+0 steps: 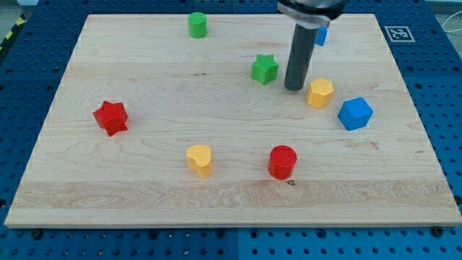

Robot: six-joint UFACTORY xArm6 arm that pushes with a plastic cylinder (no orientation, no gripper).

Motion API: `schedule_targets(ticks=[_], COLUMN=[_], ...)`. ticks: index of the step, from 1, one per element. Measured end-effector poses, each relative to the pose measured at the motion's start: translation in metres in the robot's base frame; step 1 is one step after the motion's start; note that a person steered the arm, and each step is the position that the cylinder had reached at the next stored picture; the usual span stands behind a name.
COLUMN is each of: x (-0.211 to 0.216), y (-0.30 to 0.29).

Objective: Push the green star towards the center left

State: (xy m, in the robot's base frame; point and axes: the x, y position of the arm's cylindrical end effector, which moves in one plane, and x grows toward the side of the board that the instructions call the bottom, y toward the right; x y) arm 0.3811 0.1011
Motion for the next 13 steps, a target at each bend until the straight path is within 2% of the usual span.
schedule_targets(ticks=[2, 3, 6, 8, 13], x=[-0.030, -0.055, -0.038, -0.010, 0.058], y=[-0.047, -0.047, -0.131, -0.123, -0.152])
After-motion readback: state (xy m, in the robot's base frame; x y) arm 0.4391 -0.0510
